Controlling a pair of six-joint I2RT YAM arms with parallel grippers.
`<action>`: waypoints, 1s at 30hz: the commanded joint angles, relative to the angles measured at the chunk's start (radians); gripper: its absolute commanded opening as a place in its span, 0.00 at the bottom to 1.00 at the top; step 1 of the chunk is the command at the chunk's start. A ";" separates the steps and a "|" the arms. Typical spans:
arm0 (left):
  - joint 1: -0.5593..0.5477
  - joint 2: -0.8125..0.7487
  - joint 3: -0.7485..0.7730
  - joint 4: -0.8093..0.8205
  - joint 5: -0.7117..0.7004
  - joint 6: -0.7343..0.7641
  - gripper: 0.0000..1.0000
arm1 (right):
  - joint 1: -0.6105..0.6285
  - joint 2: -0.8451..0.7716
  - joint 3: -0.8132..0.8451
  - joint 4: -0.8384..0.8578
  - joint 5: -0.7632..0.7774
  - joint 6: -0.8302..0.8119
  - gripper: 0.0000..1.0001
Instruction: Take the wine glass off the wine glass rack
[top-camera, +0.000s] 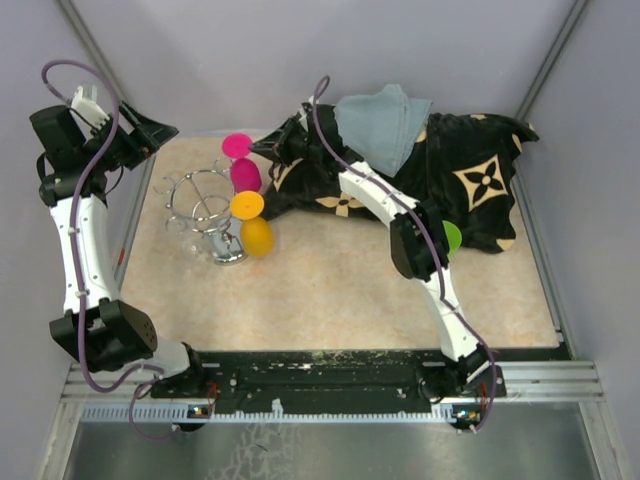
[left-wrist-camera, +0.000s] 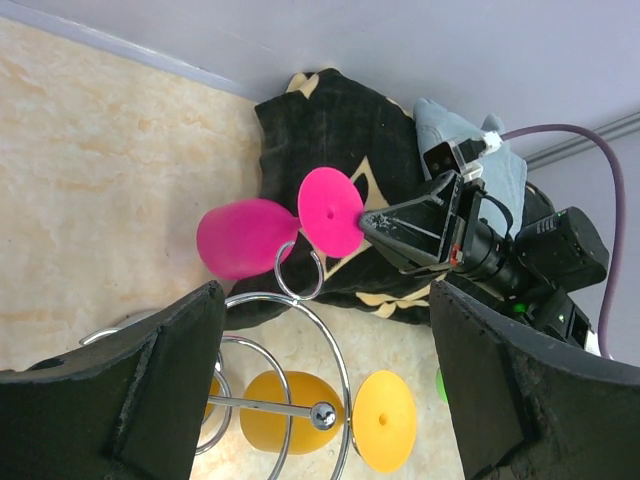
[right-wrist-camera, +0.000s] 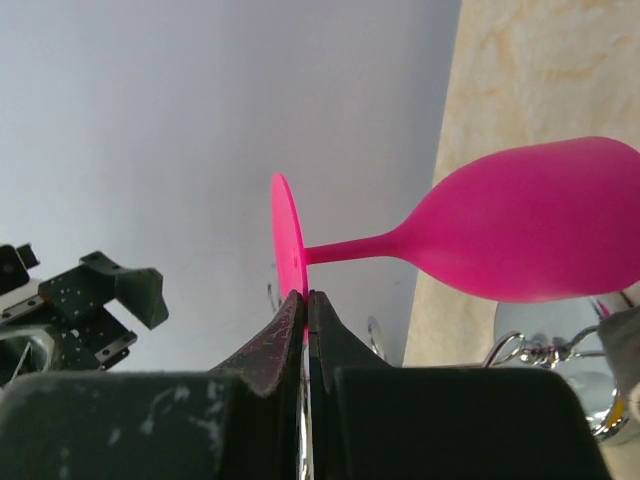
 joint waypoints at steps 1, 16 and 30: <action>-0.004 -0.002 -0.002 0.037 0.026 -0.011 0.87 | -0.051 -0.087 0.017 0.057 0.044 -0.034 0.00; -0.013 0.066 -0.001 0.258 0.252 -0.258 0.89 | -0.229 -0.212 0.114 0.205 -0.011 0.093 0.00; -0.197 0.145 0.008 0.725 0.339 -0.593 0.91 | -0.206 -0.591 -0.363 0.685 -0.100 0.375 0.00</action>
